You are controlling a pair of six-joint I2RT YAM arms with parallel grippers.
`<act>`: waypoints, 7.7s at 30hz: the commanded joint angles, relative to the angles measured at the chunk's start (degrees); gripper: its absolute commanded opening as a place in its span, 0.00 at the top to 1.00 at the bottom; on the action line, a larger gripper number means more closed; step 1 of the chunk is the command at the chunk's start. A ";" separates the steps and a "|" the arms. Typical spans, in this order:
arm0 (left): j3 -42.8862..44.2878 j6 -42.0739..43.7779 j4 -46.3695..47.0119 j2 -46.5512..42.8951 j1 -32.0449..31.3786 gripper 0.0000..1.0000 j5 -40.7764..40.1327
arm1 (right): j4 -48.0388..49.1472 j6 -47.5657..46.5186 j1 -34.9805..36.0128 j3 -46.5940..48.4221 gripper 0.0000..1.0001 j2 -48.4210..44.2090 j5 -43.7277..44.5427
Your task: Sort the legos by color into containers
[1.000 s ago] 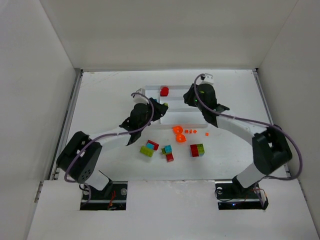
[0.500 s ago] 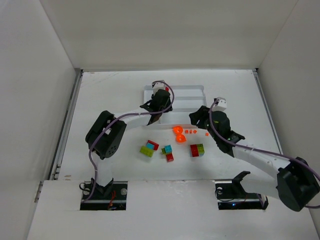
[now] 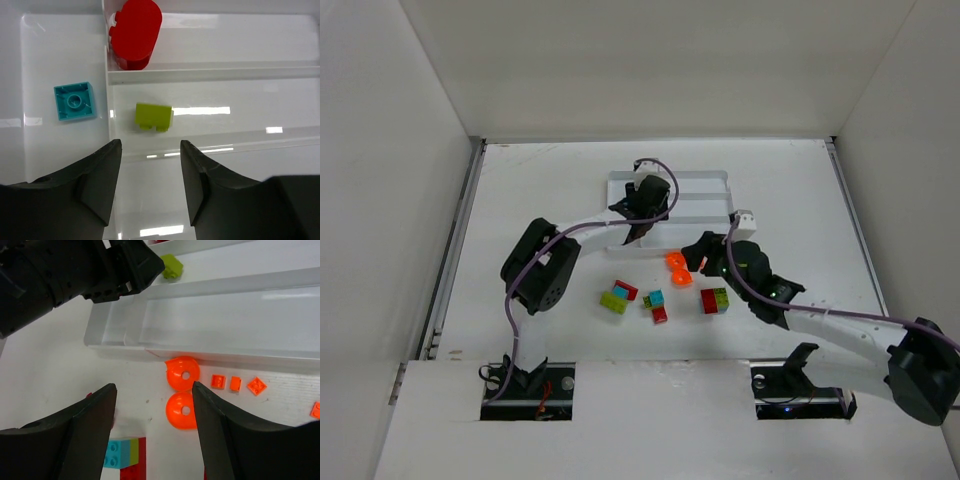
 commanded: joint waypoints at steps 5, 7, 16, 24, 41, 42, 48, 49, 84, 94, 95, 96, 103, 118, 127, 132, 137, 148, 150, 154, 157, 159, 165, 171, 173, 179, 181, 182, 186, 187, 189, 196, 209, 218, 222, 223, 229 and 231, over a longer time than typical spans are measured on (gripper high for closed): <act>-1.12 0.85 -0.50 -6.06 1.34 0.61 1.99 | -2.86 -0.77 6.25 -0.08 0.60 -1.53 2.42; -3.92 -0.90 -0.50 -9.22 1.86 0.69 4.89 | -4.35 -0.51 9.85 0.53 0.68 -0.57 2.50; -25.98 -8.55 1.88 -30.66 2.05 0.77 9.92 | -7.25 0.11 22.52 3.43 0.35 6.90 6.72; -36.54 -11.54 -1.37 -45.17 0.82 0.76 8.24 | -6.82 -0.94 23.05 8.44 0.38 14.90 7.25; -41.38 -14.00 -6.83 -57.49 -2.44 0.73 8.33 | -12.35 1.25 22.87 12.76 0.50 22.38 10.24; -41.38 -14.09 -6.83 -57.57 -2.53 0.73 8.42 | -12.09 1.43 22.87 12.76 0.55 22.38 10.76; -40.59 -14.53 -7.18 -58.01 -4.98 0.67 9.03 | -11.83 1.69 22.87 12.14 0.74 18.44 12.87; -40.50 -14.97 -7.09 -58.19 -5.51 0.66 9.03 | -11.56 1.69 22.70 11.53 0.75 16.34 12.79; -48.68 -29.12 36.06 -51.69 -13.07 0.52 13.60 | 40.12 38.34 -11.93 -5.09 0.75 4.27 -33.18; -48.41 -28.68 36.59 -49.84 -12.20 0.70 14.04 | 39.85 38.08 -11.67 -4.73 0.75 4.71 -32.12; -48.32 -28.59 36.59 -49.84 -12.20 0.74 14.04 | 39.85 38.08 -11.67 -4.73 0.75 4.80 -32.12; -48.32 -28.59 36.51 -49.84 -12.20 0.77 14.04 | 39.94 38.08 -11.67 -4.82 0.75 4.89 -32.12; -49.82 -28.42 35.80 -52.04 -11.32 0.86 13.60 | 39.77 38.34 -13.42 -5.88 0.75 2.52 -33.18; -39.99 -23.59 26.67 -44.94 -3.68 0.87 16.24 | 33.80 32.12 -19.05 -8.34 0.75 -0.29 -32.57; -14.43 -23.05 18.67 -17.61 5.11 0.86 25.89 | 19.74 20.68 -19.75 -11.15 0.75 -8.37 -24.75; -0.45 -22.62 13.66 -4.34 7.66 0.86 29.24 | 16.30 17.95 -20.11 -13.43 0.75 -12.95 -23.95; 9.14 -21.13 11.11 3.67 8.90 0.86 29.95 | 15.16 16.11 -19.84 -15.28 0.74 -15.06 -23.51; 20.31 -17.17 3.02 11.94 11.01 0.81 28.81 | 14.98 15.58 -19.23 -16.25 0.74 -16.47 -23.51; 21.11 -17.08 2.23 12.73 11.27 0.80 28.81 | 14.98 15.58 -19.23 -16.34 0.74 -16.82 -23.51; 21.28 -16.73 2.05 13.26 11.27 0.76 28.81 | 14.98 15.58 -19.23 -16.51 0.73 -17.09 -23.51; 21.55 -16.55 2.05 13.70 11.36 0.70 28.81 | 15.07 15.58 -19.23 -16.34 0.73 -16.73 -23.42; 21.55 -16.46 2.05 13.88 11.45 0.64 28.55 | 15.07 15.58 -19.23 -16.34 0.73 -16.56 -23.34; 20.85 -15.50 2.23 12.39 11.54 0.50 28.28 | 15.33 15.40 -19.14 -16.16 0.73 -15.42 -23.07; 14.36 -14.71 4.07 4.76 10.66 0.56 28.37 | 15.42 15.40 -18.96 -15.11 0.73 -14.27 -23.07; 9.62 -14.88 5.91 0.19 9.70 0.61 28.63 | 15.42 15.40 -18.61 -14.67 0.74 -13.57 -22.99; -10.14 -18.39 13.38 -17.21 3.72 0.59 30.12 | 16.12 15.40 -15.89 -12.12 0.74 -9.80 -20.70; -16.30 -20.50 15.75 -21.87 1.35 0.55 30.30 | 16.74 15.31 -15.10 -11.07 0.74 -8.04 -20.44; -19.03 -21.38 16.81 -23.81 0.04 0.53 30.21 | 17.09 15.31 -14.66 -10.63 0.74 -7.07 -20.44; -25.81 -22.79 18.40 -28.91 -3.49 0.49 29.34 | 18.23 15.40 -11.94 -8.43 0.74 -3.56 -18.86; -26.95 -22.88 18.40 -29.79 -3.93 0.49 28.73 | 18.23 15.40 -11.41 -7.90 0.74 -2.94 -18.33; -28.80 -22.53 18.49 -31.29 -4.72 0.49 27.32 | 17.97 15.31 -10.27 -6.94 0.74 -2.06 -17.28; -32.06 -22.35 18.31 -33.58 -4.72 0.51 25.55 | 17.44 15.31 -8.59 -5.35 0.74 -1.09 -15.60; -31.98 -23.84 20.24 -31.03 -6.92 0.57 27.40 | 17.79 15.31 -7.45 -4.73 0.74 -0.03 -15.25; -31.53 -27.27 22.70 -28.93 -7.71 0.74 27.49 | 19.72 16.37 -7.54 -5.79 0.74 -1.70 -17.79; -32.59 -28.85 24.64 -28.84 -7.80 0.81 27.49 | 21.57 17.51 -7.71 -6.93 0.74 -3.63 -19.73; -32.94 -29.20 25.25 -29.01 -7.80 0.82 27.32 | 21.92 17.77 -7.97 -7.11 0.74 -4.07 -20.08; -34.26 -30.88 28.15 -29.36 -8.06 0.85 26.79 | 22.28 18.48 -8.24 -7.11 0.74 -4.61 -20.87; -34.61 -31.32 29.12 -29.54 -8.33 0.88 26.35 | 22.54 18.57 -8.15 -7.02 0.74 -4.52 -20.87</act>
